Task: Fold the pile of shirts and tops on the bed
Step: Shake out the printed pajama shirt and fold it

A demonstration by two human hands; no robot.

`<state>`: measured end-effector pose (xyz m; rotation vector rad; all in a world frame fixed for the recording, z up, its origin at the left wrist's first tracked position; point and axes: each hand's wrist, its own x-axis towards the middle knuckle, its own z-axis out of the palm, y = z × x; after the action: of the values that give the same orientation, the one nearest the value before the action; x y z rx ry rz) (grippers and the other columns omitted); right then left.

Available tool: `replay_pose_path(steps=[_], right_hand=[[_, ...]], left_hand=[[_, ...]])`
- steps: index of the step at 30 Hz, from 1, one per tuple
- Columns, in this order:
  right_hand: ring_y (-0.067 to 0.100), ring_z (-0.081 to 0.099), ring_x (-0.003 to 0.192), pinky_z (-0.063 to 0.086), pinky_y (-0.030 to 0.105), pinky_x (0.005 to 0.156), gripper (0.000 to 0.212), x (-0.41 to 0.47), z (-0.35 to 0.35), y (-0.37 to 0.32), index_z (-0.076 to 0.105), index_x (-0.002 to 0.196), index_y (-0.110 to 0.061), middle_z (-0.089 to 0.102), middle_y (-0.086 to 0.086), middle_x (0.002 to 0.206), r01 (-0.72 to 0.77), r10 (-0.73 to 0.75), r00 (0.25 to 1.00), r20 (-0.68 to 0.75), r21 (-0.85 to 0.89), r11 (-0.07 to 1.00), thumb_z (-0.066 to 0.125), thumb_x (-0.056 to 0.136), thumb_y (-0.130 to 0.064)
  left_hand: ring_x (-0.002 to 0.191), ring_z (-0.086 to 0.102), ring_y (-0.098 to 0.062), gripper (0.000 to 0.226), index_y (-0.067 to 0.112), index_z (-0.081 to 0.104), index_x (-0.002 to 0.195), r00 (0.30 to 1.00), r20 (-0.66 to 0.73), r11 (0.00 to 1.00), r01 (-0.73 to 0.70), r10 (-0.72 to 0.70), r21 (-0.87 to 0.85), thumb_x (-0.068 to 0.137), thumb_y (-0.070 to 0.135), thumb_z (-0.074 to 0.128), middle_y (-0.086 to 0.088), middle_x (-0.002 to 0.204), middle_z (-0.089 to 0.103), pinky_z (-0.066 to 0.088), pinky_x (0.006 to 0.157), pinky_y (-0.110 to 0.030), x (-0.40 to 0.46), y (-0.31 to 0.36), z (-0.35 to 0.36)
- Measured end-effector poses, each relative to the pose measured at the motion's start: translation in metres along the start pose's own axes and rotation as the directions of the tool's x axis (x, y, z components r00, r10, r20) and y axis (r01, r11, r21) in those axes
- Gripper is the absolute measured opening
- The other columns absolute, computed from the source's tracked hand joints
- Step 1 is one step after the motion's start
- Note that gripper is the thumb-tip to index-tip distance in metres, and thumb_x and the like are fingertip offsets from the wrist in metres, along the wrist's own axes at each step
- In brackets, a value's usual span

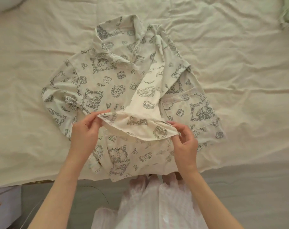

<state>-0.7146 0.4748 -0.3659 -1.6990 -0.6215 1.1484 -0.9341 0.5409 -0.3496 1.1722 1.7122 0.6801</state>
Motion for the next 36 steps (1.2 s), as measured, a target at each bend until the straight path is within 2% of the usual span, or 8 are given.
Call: replay_pose_path(steps=[4, 7, 11, 14, 18, 25, 29, 36], right_hand=[[0.007, 0.065, 0.099, 0.049, 0.016, 0.078, 0.024, -0.009, -0.001, -0.021, 0.058, 0.088, -0.014, 0.072, -0.003, 0.098, 0.068, -0.073, 0.996, 0.048, 0.105, 0.992, 0.049, 0.091, 0.008], [0.002, 0.059, 0.075, 0.047, 0.016, 0.065, 0.02, -0.011, 0.009, -0.03, 0.056, 0.09, -0.023, 0.063, -0.02, 0.083, 0.207, -0.205, 0.971, 0.123, -0.005, 0.978, 0.051, 0.09, -0.004], [-0.002, 0.055, 0.067, 0.043, 0.012, 0.062, 0.021, -0.003, 0.028, -0.031, 0.056, 0.09, -0.028, 0.061, -0.021, 0.079, 0.309, -0.289, 0.934, 0.211, -0.069, 0.949, 0.051, 0.09, -0.007], [-0.005, 0.056, 0.066, 0.042, 0.01, 0.062, 0.026, -0.003, 0.042, -0.025, 0.056, 0.088, -0.029, 0.061, -0.026, 0.075, 0.285, -0.25, 0.93, 0.268, -0.097, 0.954, 0.054, 0.092, -0.004], [-0.003, 0.059, 0.068, 0.043, 0.011, 0.065, 0.029, -0.011, 0.053, -0.015, 0.056, 0.086, -0.033, 0.062, -0.027, 0.073, 0.264, -0.216, 0.929, 0.3, -0.131, 0.956, 0.054, 0.091, -0.004], [-0.003, 0.055, 0.067, 0.041, 0.011, 0.064, 0.026, -0.012, 0.046, -0.015, 0.056, 0.084, -0.033, 0.061, -0.025, 0.073, 0.252, -0.2, 0.94, 0.275, -0.169, 0.953, 0.054, 0.092, -0.009], [-0.001, 0.05, 0.071, 0.038, 0.01, 0.068, 0.009, -0.01, 0.041, -0.011, 0.056, 0.087, -0.027, 0.057, -0.014, 0.079, 0.301, -0.238, 0.933, 0.27, -0.223, 0.927, 0.064, 0.087, -0.03], [0.011, 0.045, 0.092, 0.044, 0.023, 0.082, 0.046, -0.01, 0.053, 0.025, 0.05, 0.12, -0.01, 0.048, 0.006, 0.105, 0.433, -0.367, 0.901, 0.229, -0.506, 0.746, 0.057, 0.083, -0.036]], left_hand=[[0.084, 0.061, -0.014, 0.024, 0.009, 0.062, 0.099, 0.887, 0.093, 0.694, 0.416, -0.453, -0.587, 0.098, 0.005, 0.039, -0.005, 0.096, 0.064, 0.057, 0.063, -0.022, 0.001, 0.001, 0.009], [0.079, 0.062, -0.016, 0.024, 0.006, 0.058, 0.108, 0.829, 0.199, 0.553, 0.507, -0.522, -0.661, 0.098, 0.001, 0.037, -0.008, 0.095, 0.064, 0.057, 0.058, -0.027, -0.003, -0.002, 0.017], [0.089, 0.063, -0.012, 0.03, 0.02, 0.056, 0.115, 0.87, 0.226, 0.79, 0.492, -0.438, -0.367, 0.096, 0.001, 0.043, -0.004, 0.112, 0.063, 0.056, 0.067, -0.025, -0.016, -0.01, 0.019], [0.117, 0.048, -0.004, 0.058, 0.04, 0.036, 0.135, 0.942, 0.259, 0.977, 0.21, -0.212, 0.038, 0.093, 0.002, 0.047, 0.015, 0.134, 0.041, 0.043, 0.095, -0.027, -0.032, -0.021, 0.017], [0.134, 0.029, 0.001, 0.063, 0.034, 0.035, 0.139, 0.939, 0.32, 0.977, -0.176, 0.129, 0.124, 0.084, 0.031, 0.067, 0.015, 0.144, 0.035, 0.026, 0.109, -0.021, -0.042, -0.031, 0.033], [0.104, 0.056, -0.009, 0.025, 0.011, 0.071, 0.086, 0.896, 0.21, 0.879, -0.432, 0.392, 0.202, 0.078, 0.032, 0.06, 0.007, 0.099, 0.066, 0.047, 0.093, -0.041, -0.022, -0.02, 0.036], [0.09, 0.063, -0.003, 0.01, 0.019, 0.066, 0.085, 0.933, 0.16, 0.941, -0.333, 0.321, 0.053, 0.082, 0.01, 0.067, 0.008, 0.092, 0.069, 0.051, 0.083, -0.025, -0.027, -0.007, 0.023], [0.07, 0.069, -0.014, 0.012, 0.016, 0.049, 0.086, 0.998, 0.059, 0.912, 0.048, -0.026, -0.407, 0.096, 0.011, 0.044, -0.009, 0.081, 0.066, 0.056, 0.061, -0.025, -0.034, 0.022, 0.011]])
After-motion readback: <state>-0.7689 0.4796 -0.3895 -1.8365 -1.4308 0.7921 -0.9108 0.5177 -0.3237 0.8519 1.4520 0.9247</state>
